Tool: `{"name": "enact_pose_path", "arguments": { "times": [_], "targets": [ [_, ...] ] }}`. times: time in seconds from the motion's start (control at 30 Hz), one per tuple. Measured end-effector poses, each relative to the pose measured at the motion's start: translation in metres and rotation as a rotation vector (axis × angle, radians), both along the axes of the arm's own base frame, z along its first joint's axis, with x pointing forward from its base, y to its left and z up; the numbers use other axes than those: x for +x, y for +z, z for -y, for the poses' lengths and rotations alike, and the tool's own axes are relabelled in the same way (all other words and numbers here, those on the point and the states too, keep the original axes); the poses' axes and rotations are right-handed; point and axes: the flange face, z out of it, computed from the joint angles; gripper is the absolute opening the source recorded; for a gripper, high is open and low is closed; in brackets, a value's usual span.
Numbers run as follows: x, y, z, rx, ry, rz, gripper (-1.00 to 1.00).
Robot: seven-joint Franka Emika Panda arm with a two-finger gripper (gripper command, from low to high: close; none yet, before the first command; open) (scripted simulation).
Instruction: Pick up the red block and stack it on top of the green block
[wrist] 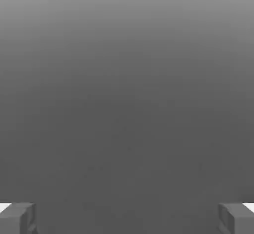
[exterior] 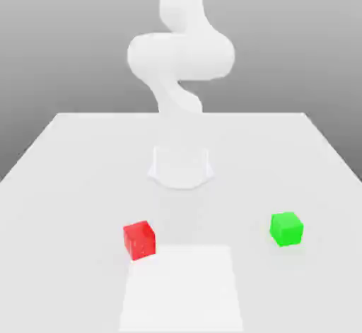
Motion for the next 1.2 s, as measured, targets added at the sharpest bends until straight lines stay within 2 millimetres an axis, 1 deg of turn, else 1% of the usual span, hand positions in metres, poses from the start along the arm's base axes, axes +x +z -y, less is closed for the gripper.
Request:
{"name": "enact_pose_path", "arguments": {
  "times": [0.07, 0.13, 0.23, 0.3, 0.37, 0.43, 0.5, 0.6, 0.63, 0.67, 0.97, 1.0, 1.17, 1.2],
  "targets": [
    [0.020, -0.050, 0.014, 0.063, -0.085, -0.074, 0.00],
    [0.033, -0.099, 0.026, 0.119, -0.171, -0.145, 0.00],
    [0.042, -0.174, 0.041, 0.192, -0.303, -0.250, 0.00],
    [0.040, -0.224, 0.050, 0.233, -0.396, -0.320, 0.00],
    [0.032, -0.275, 0.057, 0.271, -0.494, -0.391, 0.00],
    [0.017, -0.326, 0.062, 0.303, -0.602, -0.463, 0.00],
    [-0.003, -0.372, 0.066, 0.328, -0.710, -0.532, 0.00],
    [-0.041, -0.429, 0.068, 0.352, -0.866, -0.623, 0.00],
    [-0.050, -0.442, 0.069, 0.357, -0.899, -0.642, 0.00],
    [-0.054, -0.451, 0.069, 0.359, -0.916, -0.651, 0.00],
    [-0.058, -0.511, 0.069, 0.362, -0.932, -0.659, 0.00],
    [-0.059, -0.516, 0.068, 0.361, -0.933, -0.660, -1.00],
    [-0.059, -0.516, 0.068, 0.362, -0.933, -0.658, -1.00],
    [-0.059, -0.518, 0.068, 0.361, -0.934, -0.658, -1.00]
  ]
}}
